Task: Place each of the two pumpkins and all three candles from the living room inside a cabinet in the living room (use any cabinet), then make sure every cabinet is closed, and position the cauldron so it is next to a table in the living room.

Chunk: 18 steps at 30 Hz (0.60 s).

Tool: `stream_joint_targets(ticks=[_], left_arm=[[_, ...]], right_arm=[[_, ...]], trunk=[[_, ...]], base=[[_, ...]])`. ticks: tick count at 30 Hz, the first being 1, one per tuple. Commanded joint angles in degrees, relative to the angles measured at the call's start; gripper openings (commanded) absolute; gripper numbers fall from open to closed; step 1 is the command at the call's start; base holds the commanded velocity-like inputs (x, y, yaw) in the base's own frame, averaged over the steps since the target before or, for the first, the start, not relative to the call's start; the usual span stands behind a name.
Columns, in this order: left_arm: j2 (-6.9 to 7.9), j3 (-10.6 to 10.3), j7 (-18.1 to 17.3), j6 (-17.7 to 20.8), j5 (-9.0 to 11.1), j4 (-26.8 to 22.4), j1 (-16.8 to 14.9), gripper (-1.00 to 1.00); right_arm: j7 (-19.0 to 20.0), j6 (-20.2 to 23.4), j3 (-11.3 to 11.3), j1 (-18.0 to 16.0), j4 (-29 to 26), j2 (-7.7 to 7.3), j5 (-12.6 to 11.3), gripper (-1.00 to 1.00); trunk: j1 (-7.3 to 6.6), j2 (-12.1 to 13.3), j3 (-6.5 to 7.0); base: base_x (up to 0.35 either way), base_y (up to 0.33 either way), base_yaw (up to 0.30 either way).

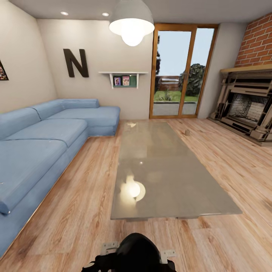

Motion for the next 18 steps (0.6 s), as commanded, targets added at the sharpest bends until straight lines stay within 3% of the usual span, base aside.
stream_joint_targets(ticks=[1,18], left_arm=[[0.04,-0.40,0.01,0.23,0.58,-0.09,-0.03,1.00],[0.04,-0.53,-0.16,0.43,0.53,-0.59,-0.02,1.00]], right_arm=[[-0.16,-0.18,0.32,-0.03,0.07,0.00,-0.09,1.00],[-0.18,-0.02,0.32,-0.06,0.07,0.00,-0.09,1.00]], trunk=[[-0.24,0.40,0.13],[-3.97,7.21,3.18]], base=[[0.000,0.000,0.000],[0.000,0.000,0.000]])
